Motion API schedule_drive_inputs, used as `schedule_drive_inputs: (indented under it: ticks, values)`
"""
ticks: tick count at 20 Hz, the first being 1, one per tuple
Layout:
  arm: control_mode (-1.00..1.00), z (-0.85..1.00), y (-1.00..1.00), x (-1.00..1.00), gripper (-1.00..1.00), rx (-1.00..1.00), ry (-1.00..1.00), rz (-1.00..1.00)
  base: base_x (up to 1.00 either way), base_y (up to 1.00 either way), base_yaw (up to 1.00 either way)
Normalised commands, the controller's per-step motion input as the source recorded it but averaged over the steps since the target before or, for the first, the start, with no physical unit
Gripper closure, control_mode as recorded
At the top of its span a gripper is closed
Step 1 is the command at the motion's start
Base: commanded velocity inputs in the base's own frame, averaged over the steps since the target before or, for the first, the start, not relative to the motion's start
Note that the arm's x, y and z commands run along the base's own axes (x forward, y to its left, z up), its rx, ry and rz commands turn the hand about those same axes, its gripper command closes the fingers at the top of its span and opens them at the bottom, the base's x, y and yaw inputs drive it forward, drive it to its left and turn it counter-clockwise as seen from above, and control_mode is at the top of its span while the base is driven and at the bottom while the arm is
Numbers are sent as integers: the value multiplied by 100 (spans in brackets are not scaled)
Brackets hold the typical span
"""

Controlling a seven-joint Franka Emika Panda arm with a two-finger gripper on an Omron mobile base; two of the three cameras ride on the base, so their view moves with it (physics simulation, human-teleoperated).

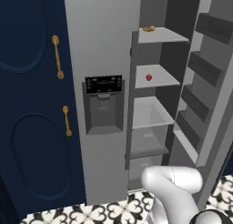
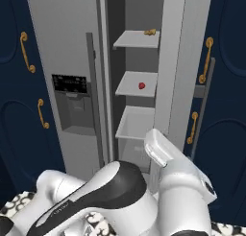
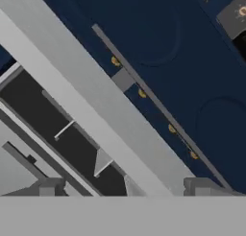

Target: Take the strawberry from the fridge and place it on top of the pancake, located on the dining counter.

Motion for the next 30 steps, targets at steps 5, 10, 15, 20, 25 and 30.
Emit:
schedule_drive_inputs:
  ticks: [5, 10, 15, 20, 25, 30]
  values:
    - [-100, 80, 100, -25, -100, -37, 24, 0, 0, 0, 0]
    - [-100, 57, 100, -13, -100, -18, 38, 0, 0, 0, 0]
    - [-100, 18, 100, 0, -100, -1, 44, 2, 0, 0, 0]
    - [-100, -7, 78, 2, -100, -6, 34, 6, 0, 0, 0]
    - [-100, -72, 61, 54, -100, -7, 4, 14, 0, 0, 0]
    - [-100, -59, 39, 24, -100, -8, 3, 14, 0, 0, 0]
